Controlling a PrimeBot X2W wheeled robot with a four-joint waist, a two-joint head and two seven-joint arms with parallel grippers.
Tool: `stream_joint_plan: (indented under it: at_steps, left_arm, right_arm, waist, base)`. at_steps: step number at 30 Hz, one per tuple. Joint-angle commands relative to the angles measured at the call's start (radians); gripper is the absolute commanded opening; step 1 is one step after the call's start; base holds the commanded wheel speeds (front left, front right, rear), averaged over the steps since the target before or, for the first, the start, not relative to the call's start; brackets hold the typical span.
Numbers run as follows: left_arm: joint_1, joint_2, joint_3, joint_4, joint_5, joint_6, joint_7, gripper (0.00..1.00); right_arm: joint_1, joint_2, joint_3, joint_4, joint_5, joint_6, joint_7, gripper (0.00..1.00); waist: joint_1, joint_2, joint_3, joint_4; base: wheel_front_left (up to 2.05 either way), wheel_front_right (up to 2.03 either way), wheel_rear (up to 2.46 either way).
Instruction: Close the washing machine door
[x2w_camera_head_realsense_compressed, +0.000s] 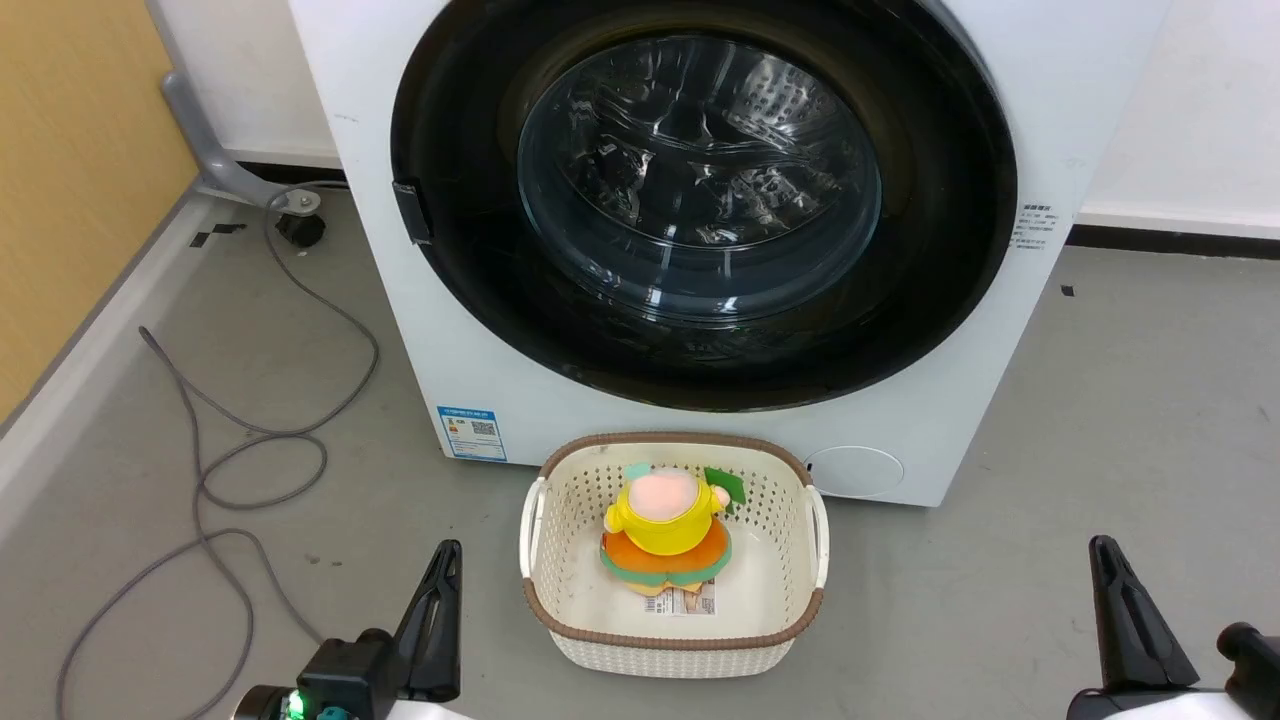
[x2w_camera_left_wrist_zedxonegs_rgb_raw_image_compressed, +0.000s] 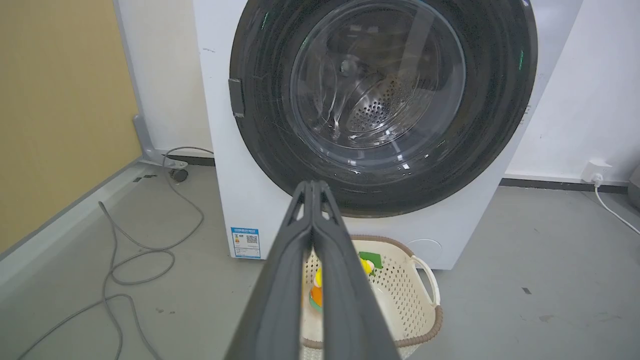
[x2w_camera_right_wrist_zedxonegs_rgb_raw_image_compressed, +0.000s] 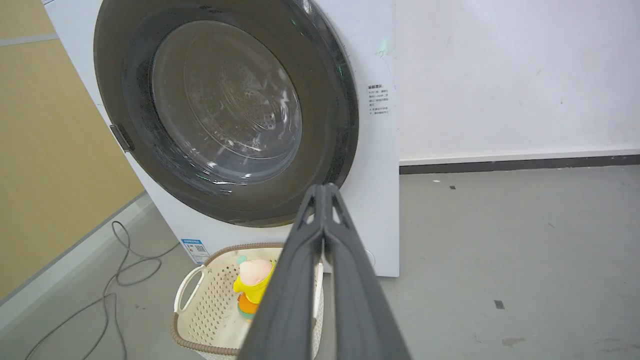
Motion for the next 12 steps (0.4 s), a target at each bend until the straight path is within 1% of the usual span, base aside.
stream_joint_plan:
  at_steps: [1,12]
  left_arm:
    - [-0.002,-0.001,0.004,-0.003,0.006,-0.001,0.005,0.0]
    - [-0.008,-0.003,0.018,-0.011,0.02,-0.004,0.028,0.0]
  right_arm:
    - [-0.004,0.002,0.003,-0.001,-0.009,0.0,0.004,0.0]
    - [-0.014,0.006,0.01,-0.003,-0.032,0.0,0.02,0.0]
  waist:
    - [0.0,0.0,0.0,0.0]
    - [0.0,0.0,0.001,-0.004]
  base:
    - [0.0,0.0,0.0]
    - [0.0,0.0,0.0]
